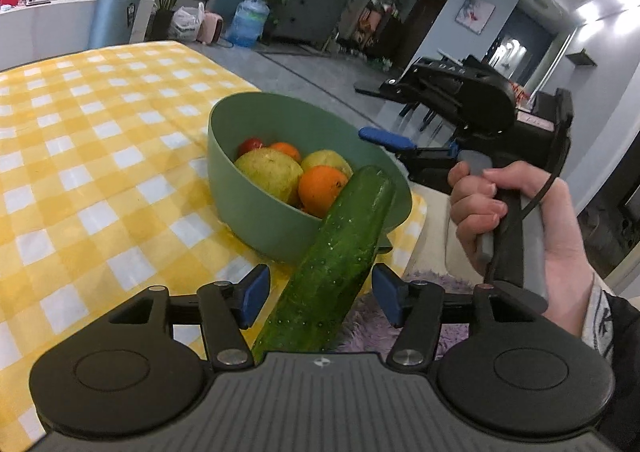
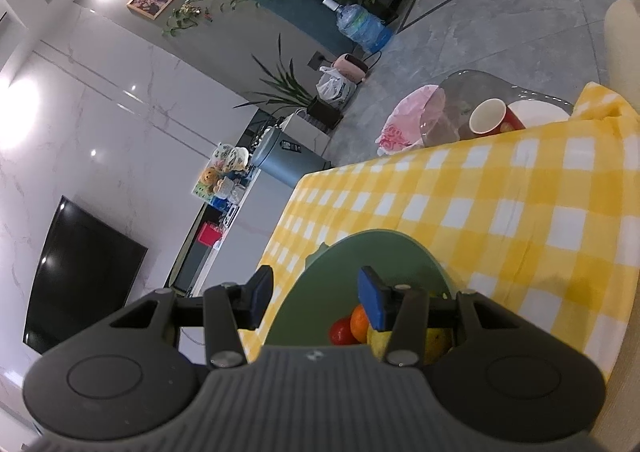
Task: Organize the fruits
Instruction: 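Lower the cucumber into the colander and open the left gripper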
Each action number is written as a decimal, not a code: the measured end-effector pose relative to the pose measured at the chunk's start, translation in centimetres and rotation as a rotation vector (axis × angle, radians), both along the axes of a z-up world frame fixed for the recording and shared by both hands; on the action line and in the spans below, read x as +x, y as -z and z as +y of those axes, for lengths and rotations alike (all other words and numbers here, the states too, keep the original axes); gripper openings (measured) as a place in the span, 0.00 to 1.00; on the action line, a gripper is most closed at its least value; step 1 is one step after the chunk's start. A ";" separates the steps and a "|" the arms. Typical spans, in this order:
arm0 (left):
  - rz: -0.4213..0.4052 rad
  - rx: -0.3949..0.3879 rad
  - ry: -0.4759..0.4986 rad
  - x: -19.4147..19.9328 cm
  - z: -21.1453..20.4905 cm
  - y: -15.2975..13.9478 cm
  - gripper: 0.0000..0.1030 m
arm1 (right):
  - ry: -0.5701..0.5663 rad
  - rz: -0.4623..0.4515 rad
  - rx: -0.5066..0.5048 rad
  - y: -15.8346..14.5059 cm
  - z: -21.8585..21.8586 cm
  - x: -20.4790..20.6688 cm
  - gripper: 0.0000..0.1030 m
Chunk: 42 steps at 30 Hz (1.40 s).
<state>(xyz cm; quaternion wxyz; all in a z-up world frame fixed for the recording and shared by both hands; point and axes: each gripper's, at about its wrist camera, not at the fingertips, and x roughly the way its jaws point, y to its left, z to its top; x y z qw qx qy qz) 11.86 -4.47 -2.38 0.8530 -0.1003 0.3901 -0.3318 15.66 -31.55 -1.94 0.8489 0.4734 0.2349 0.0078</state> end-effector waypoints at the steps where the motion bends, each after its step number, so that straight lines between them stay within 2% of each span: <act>1: 0.008 0.009 0.007 0.3 -0.2 0.1 0.66 | 0.006 0.002 -0.001 0.0 -0.1 0.0 0.44; 3: 0.034 0.060 0.023 0.9 -1.0 0.2 0.63 | 0.014 0.003 0.004 0.1 -0.3 0.0 0.44; 6: 0.050 0.176 0.047 0.8 -2.7 0.6 0.52 | 0.013 0.006 0.011 0.2 -0.4 0.1 0.44; 9: 0.062 0.193 0.007 0.7 -2.8 0.3 0.49 | 0.013 0.001 0.014 0.2 -0.4 0.1 0.44; 14: 0.046 0.297 -0.050 0.1 -3.6 -1.1 0.44 | 0.016 -0.010 0.025 0.3 -0.6 -0.1 0.44; 19: 0.067 0.317 -0.046 0.4 -4.5 -3.5 0.43 | 0.041 -0.035 0.056 -0.1 -1.4 -0.9 0.44; 21: 0.043 0.338 -0.038 0.9 -5.4 -4.9 0.43 | 0.059 -0.046 0.068 -0.1 -1.9 -1.3 0.44; 26: 0.033 0.300 -0.029 3.9 -7.5 -7.2 0.42 | 0.098 -0.078 0.114 -0.2 -3.3 -2.4 0.44; 30: 0.037 0.339 -0.056 6.7 -9.7 -6.5 0.41 | 0.107 -0.083 0.137 0.1 -4.2 -2.8 0.44; 33: -0.002 0.310 -0.105 8.0 -9.9 -6.0 0.41 | 0.098 -0.077 0.151 0.5 -4.5 -2.7 0.44; 35: -0.021 0.352 -0.132 8.8 -10.4 -5.4 0.41 | 0.095 -0.076 0.161 0.6 -4.6 -2.6 0.44; 37: 0.020 0.410 -0.170 9.9 -10.7 -4.3 0.42 | 0.084 -0.075 0.165 0.6 -4.7 -2.5 0.44; 40: 0.046 0.394 -0.209 10.0 -10.3 -3.9 0.42 | 0.074 -0.071 0.167 0.8 -4.8 -2.5 0.44; 42: 0.024 0.359 -0.222 9.3 -10.0 -4.2 0.44 | 0.072 -0.064 0.174 0.9 -4.9 -2.5 0.44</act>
